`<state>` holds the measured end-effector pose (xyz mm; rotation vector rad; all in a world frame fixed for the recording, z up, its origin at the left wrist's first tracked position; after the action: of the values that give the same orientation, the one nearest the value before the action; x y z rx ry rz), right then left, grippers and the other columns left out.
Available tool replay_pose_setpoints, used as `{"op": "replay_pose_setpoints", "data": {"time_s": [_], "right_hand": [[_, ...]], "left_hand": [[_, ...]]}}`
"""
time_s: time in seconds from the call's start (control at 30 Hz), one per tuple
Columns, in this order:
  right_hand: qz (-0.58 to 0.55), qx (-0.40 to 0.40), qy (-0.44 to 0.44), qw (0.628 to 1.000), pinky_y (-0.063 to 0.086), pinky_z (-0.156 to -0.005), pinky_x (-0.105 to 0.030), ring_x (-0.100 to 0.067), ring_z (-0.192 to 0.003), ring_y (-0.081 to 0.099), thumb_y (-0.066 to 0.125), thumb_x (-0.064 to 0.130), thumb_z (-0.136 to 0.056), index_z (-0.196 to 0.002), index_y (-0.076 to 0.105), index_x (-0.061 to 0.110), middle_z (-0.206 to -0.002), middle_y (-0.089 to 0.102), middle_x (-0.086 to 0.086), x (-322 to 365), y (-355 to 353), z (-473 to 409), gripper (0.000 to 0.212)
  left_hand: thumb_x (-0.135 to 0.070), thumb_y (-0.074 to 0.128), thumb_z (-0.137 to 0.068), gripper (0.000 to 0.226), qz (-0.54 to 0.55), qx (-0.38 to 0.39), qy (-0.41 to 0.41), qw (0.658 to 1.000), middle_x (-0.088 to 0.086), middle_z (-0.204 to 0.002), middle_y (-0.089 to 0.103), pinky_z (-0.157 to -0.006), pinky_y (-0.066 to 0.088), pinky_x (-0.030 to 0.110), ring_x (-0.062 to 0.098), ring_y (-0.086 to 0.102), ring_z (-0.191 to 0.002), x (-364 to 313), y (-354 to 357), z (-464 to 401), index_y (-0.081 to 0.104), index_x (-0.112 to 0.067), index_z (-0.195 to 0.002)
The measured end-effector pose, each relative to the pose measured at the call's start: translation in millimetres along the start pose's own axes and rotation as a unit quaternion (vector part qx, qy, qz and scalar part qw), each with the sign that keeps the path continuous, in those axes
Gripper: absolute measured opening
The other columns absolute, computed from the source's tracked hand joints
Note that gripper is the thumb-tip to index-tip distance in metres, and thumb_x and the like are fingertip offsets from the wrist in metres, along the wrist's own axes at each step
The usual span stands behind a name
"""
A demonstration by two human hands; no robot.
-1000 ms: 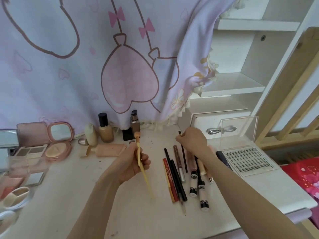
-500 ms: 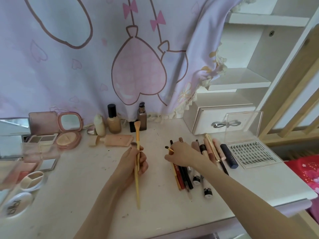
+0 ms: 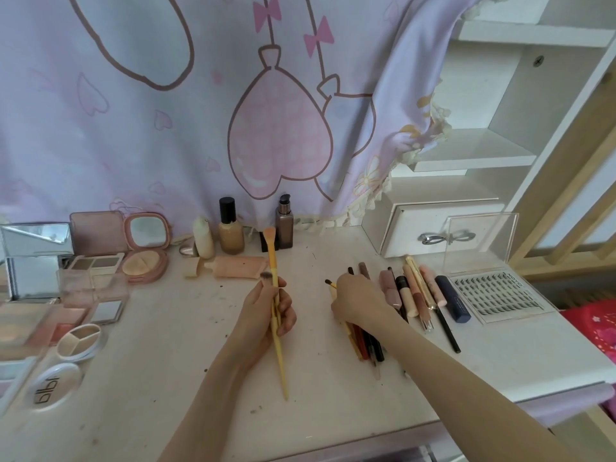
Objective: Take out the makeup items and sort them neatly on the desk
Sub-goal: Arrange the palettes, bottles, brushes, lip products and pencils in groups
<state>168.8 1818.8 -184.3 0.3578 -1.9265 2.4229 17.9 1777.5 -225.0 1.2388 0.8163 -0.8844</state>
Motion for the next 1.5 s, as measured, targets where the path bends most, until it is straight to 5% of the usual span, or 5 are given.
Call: {"op": "replay_pose_setpoints", "data": {"time_s": [0.17, 0.53, 1.03, 1.2, 1.5], "right_hand": [[-0.235, 0.022, 0.017, 0.972, 0.027, -0.046, -0.016, -0.007, -0.041, 0.040, 0.057, 0.020, -0.084, -0.064, 0.043, 0.012, -0.058, 0.049, 0.001, -3.8, -16.0, -2.0, 0.025], [-0.739, -0.034, -0.008, 0.673, 0.017, -0.033, -0.015, -0.008, -0.030, 0.020, 0.042, 0.002, -0.089, -0.065, 0.033, 0.015, -0.060, 0.066, -0.008, -9.5, -46.6, 1.4, 0.029], [-0.495, 0.196, -0.166, 0.830, 0.023, -0.042, -0.018, -0.009, -0.046, 0.030, 0.047, 0.017, -0.096, -0.090, 0.062, 0.013, -0.052, 0.042, 0.005, 3.8, -26.5, 19.9, 0.017], [-0.406, 0.111, -0.229, 0.878, 0.034, -0.049, -0.022, -0.008, -0.043, 0.035, 0.032, 0.020, -0.101, -0.097, 0.056, 0.017, -0.048, 0.045, 0.009, 36.1, -21.2, 23.4, 0.024], [-0.653, -0.100, -0.155, 0.734, 0.027, -0.039, -0.017, -0.006, -0.038, 0.026, 0.047, 0.022, -0.097, -0.068, 0.039, 0.015, -0.046, 0.031, 0.010, 72.3, 1.6, 11.2, 0.030]], "left_hand": [[-0.022, 0.028, -0.101, 0.023, 0.018, -0.006, -0.021, 1.000, -0.001, -0.051, 0.037, -0.029, 0.023, 0.016, 0.013, 0.032, -0.032, -1.0, -0.8, 0.8, 0.042, -0.010, -0.087], [-0.042, 0.067, -0.072, 0.045, -0.061, 0.059, 0.042, 0.995, -0.004, -0.052, 0.032, -0.032, 0.024, 0.018, 0.009, 0.027, -0.035, -39.0, 20.1, 10.1, 0.053, -0.006, -0.095], [-0.025, 0.050, -0.094, 0.033, -0.214, 0.019, 0.074, 0.974, 0.001, -0.040, 0.037, -0.035, 0.023, 0.015, 0.010, 0.025, -0.033, -81.3, -3.0, 8.7, 0.056, -0.004, -0.070], [-0.035, 0.041, -0.097, 0.029, -0.142, -0.054, 0.154, 0.976, 0.001, -0.057, 0.051, -0.033, 0.022, 0.016, 0.009, 0.029, -0.034, -78.1, -4.9, 16.7, 0.053, -0.009, -0.090], [-0.005, 0.037, -0.098, 0.017, -0.237, -0.110, 0.323, 0.910, -0.002, -0.058, 0.047, -0.054, 0.040, 0.021, 0.012, 0.043, -0.054, -83.1, -18.2, 30.5, 0.048, -0.018, -0.095]]}}
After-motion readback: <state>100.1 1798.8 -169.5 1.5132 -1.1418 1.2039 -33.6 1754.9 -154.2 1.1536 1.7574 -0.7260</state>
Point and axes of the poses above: each hand's wrist, its own z-axis away from the middle knuckle, its own y-axis out of the palm, x = y × z, the point moved 2 cm from there along -z, towards the middle knuckle
